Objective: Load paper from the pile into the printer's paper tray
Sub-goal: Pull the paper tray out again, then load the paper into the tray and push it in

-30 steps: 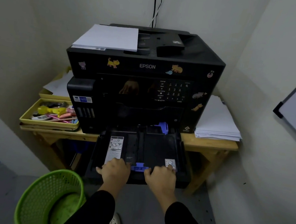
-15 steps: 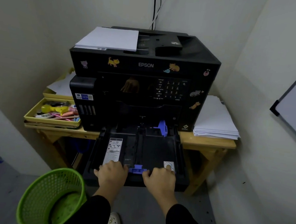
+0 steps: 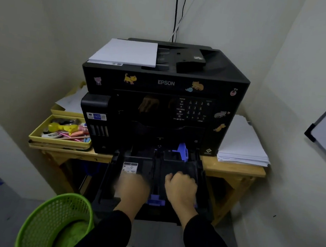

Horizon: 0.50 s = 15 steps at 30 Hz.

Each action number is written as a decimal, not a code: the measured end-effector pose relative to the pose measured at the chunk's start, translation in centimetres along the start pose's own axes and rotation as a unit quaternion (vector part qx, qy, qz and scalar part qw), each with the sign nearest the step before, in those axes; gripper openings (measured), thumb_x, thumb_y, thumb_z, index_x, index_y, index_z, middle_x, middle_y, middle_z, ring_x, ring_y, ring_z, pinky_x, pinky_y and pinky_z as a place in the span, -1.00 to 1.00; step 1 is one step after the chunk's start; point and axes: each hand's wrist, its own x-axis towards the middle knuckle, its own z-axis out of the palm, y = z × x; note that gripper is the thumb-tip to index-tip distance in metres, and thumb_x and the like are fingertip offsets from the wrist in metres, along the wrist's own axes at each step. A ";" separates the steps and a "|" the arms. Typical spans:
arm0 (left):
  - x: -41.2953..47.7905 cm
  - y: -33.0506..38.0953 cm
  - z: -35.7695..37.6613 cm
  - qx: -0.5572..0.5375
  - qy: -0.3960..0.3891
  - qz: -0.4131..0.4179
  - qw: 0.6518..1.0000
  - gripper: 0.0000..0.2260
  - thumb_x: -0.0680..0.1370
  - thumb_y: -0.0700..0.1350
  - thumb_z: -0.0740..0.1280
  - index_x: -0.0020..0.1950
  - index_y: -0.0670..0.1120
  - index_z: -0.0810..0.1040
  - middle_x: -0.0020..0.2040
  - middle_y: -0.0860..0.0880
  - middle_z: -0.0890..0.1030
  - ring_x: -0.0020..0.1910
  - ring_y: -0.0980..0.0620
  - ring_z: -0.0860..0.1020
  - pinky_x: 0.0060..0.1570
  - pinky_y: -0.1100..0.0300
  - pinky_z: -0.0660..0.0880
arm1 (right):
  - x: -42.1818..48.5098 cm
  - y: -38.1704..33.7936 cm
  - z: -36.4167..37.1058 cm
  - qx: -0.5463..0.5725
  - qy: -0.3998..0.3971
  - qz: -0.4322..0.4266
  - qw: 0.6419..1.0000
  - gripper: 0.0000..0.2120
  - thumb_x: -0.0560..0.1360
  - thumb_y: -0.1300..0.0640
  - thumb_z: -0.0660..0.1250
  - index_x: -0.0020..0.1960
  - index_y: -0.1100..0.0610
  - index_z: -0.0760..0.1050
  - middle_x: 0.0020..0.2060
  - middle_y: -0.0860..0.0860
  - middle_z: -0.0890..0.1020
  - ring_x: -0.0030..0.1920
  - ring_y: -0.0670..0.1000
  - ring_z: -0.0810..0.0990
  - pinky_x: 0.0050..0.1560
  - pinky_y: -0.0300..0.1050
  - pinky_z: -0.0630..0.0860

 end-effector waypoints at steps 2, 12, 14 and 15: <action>1.4 0.7 -2.6 -0.038 0.081 0.028 0.996 -0.49 0.58 0.01 0.13 0.44 -0.26 0.25 0.43 -0.26 0.27 0.29 -0.22 0.43 0.29 -0.06 0.39 | 2.3 -1.7 -1.8 0.034 0.039 0.003 0.999 -0.64 0.56 0.00 0.08 -0.02 0.21 0.56 -0.09 0.15 0.67 -0.07 0.16 0.64 -0.08 -0.05 0.53; 8.9 2.1 -20.1 -0.148 0.482 0.166 0.847 -0.57 0.37 0.00 0.36 0.12 -0.23 0.51 0.07 -0.19 0.59 -0.06 -0.19 0.57 -0.16 0.05 0.52 | 13.8 -13.6 -14.4 0.311 0.246 -0.101 0.912 -0.74 0.55 0.06 0.21 -0.12 0.24 0.53 -0.25 0.12 0.64 -0.25 0.11 0.59 -0.28 -0.12 0.40; 10.5 1.3 -23.1 -0.152 0.508 0.158 0.833 -0.61 0.39 0.02 0.29 0.11 -0.20 0.50 0.07 -0.16 0.58 -0.03 -0.16 0.55 -0.12 0.06 0.49 | 16.0 -15.5 -16.3 0.352 0.248 -0.113 0.895 -0.76 0.55 0.10 0.21 -0.14 0.25 0.51 -0.28 0.12 0.62 -0.28 0.10 0.56 -0.30 -0.14 0.38; 11.5 0.9 -24.3 -0.163 0.506 0.153 0.833 -0.61 0.41 0.01 0.28 0.13 -0.20 0.49 0.11 -0.16 0.56 0.02 -0.16 0.54 -0.07 0.04 0.48 | 17.2 -16.4 -17.0 0.372 0.243 -0.113 0.889 -0.76 0.55 0.11 0.21 -0.14 0.26 0.51 -0.29 0.13 0.61 -0.29 0.09 0.55 -0.30 -0.12 0.40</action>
